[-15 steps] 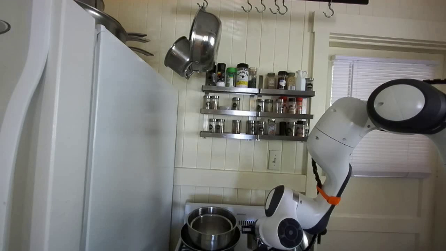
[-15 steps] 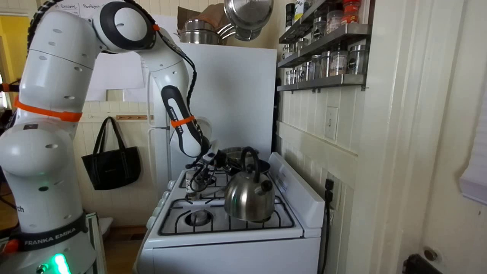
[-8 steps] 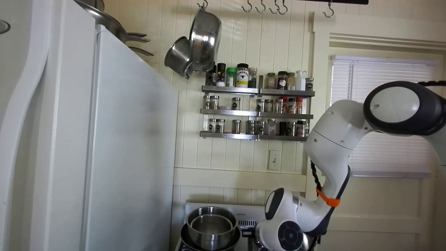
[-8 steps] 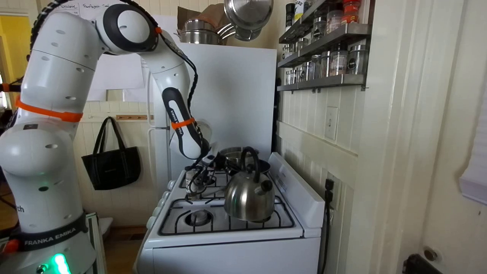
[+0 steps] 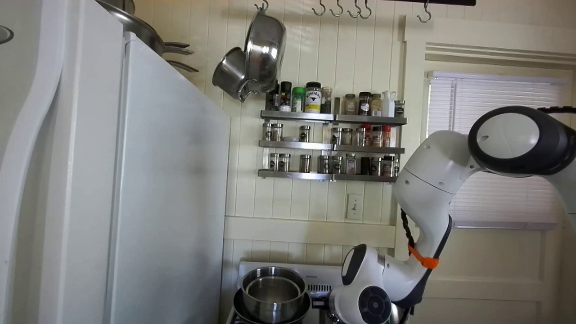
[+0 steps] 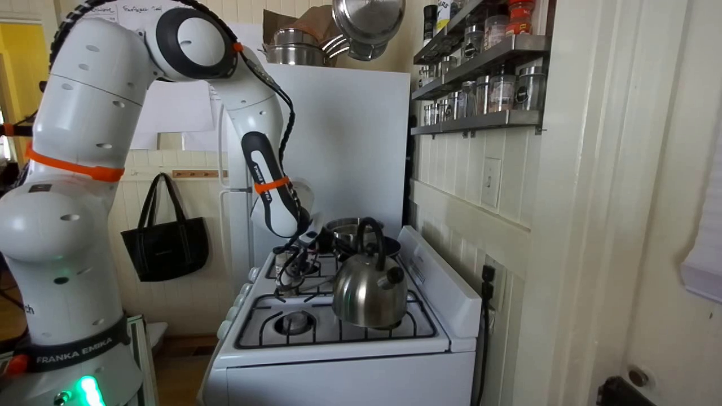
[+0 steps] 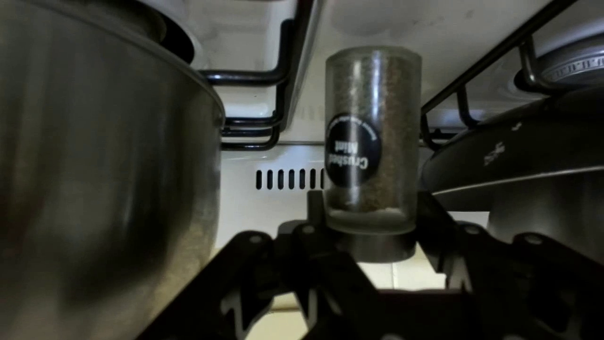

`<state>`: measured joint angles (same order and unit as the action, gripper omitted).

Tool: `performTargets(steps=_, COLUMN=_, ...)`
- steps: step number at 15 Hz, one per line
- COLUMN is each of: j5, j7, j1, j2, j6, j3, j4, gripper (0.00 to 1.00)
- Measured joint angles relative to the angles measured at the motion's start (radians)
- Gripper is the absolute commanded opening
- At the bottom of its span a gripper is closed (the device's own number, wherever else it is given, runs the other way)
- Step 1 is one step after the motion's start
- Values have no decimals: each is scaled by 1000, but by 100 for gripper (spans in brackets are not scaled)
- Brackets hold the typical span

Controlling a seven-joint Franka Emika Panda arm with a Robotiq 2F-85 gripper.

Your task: Remove one glass jar from the topmost shelf and put it on the stovetop.

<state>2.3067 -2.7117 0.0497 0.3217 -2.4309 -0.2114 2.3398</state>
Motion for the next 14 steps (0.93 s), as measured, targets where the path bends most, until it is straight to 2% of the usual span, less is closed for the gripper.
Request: performTargets(steps=14, j5=8, j7=0, j1=138, j2=30, j6=0, j3=-126, j4=-12, gripper=25)
